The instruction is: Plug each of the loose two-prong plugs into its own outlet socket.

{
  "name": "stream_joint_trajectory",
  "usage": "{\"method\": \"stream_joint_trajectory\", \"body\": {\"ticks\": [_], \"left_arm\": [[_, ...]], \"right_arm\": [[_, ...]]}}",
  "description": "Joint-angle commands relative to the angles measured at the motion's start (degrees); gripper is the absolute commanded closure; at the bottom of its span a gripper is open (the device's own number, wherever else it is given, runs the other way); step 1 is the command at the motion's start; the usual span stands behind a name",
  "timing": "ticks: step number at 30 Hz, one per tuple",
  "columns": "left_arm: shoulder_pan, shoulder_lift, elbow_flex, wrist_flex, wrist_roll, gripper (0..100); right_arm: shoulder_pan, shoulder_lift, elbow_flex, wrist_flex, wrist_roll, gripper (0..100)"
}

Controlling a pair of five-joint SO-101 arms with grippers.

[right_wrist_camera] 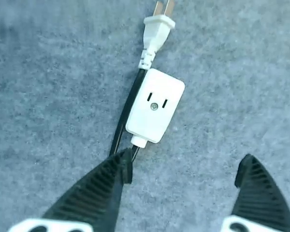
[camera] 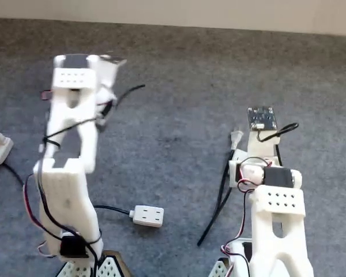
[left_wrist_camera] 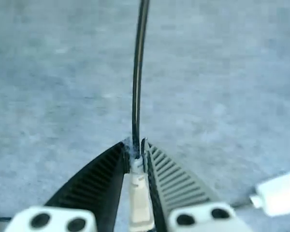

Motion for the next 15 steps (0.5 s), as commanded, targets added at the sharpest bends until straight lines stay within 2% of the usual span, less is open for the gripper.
{"method": "stream_joint_trajectory", "body": {"ticks": [1,7,12,15], "left_arm": [[13.1,-13.3,13.2,0.8,-0.1,100],[26.8,-26.9,27.8,0.7,1.2,100],[36.4,-36.7,31.9,0.7,-8.5,99],[37.3,-39.3,32.5,-0.9,-8.5,98]], "right_arm": [[0.3,-1.5,0.7,-2.8,-1.2,67.2],[0.7,-1.4,1.1,-2.8,-1.3,67.2],[0.7,-1.8,0.7,-1.4,-1.3,67.2],[0.7,-1.8,0.7,-0.4,-1.2,67.2]]}}
